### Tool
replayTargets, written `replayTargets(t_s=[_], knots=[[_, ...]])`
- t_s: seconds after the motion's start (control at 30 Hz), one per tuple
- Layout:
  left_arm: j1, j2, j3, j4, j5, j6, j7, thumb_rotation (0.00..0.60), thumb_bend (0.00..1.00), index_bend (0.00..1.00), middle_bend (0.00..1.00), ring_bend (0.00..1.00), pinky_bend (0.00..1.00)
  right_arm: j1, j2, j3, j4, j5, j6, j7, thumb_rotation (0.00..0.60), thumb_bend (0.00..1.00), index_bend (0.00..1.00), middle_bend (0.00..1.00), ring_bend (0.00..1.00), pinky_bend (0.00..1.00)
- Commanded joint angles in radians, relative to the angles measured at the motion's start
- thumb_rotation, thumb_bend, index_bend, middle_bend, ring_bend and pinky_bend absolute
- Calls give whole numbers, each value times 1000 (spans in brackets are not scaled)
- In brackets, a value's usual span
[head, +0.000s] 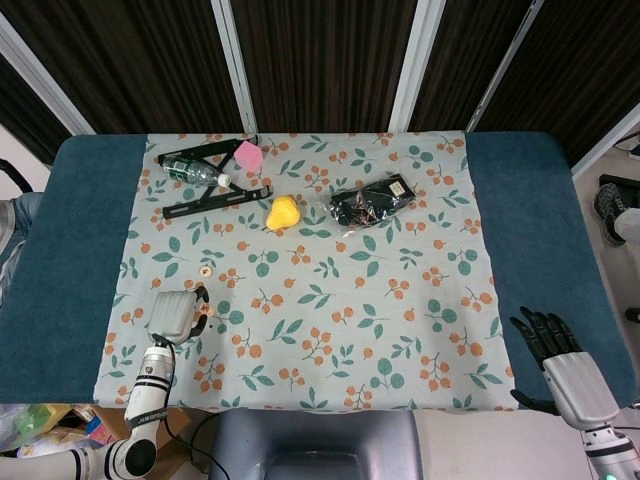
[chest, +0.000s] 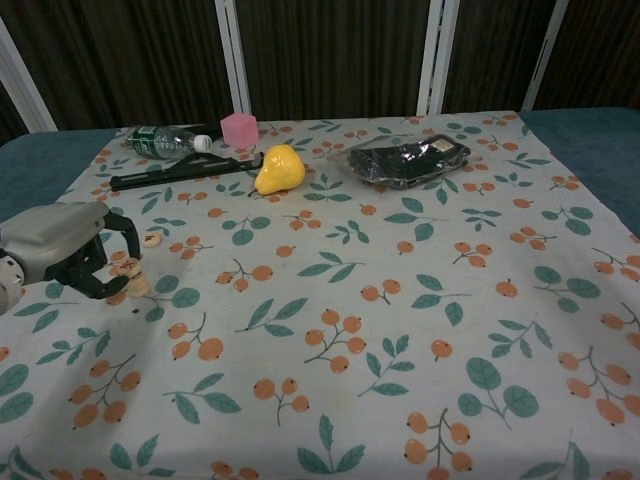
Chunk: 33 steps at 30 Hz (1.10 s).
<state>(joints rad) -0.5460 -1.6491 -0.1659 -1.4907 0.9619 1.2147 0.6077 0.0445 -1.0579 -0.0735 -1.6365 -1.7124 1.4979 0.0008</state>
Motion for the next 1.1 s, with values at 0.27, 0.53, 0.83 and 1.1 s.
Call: replayTargets(t_s=[0.27,0.53,0.83,1.1], knots=[[-4,-12,-3,17,-2,0,6,600,394,447,1000,1000,1000,0,-1,0,0,1,0,-2,600,204,0,0,0,35],[-2,-14,1,23,0,-4,3,600,393,441,1000,1000,1000,-1,-1,0,-1,1,0,-3,600,204,0,0,0,35],[-5,-20,2,29,-3,-7,16,600,394,413,1000,1000,1000,-2,1,0,0,0,2,1,600,204,0,0,0,37],[0,0,-1,-7,25,8,-4,600,393,407,1000,1000,1000,-3,2,0,0,-1,5,4,600,205,0,0,0,51]])
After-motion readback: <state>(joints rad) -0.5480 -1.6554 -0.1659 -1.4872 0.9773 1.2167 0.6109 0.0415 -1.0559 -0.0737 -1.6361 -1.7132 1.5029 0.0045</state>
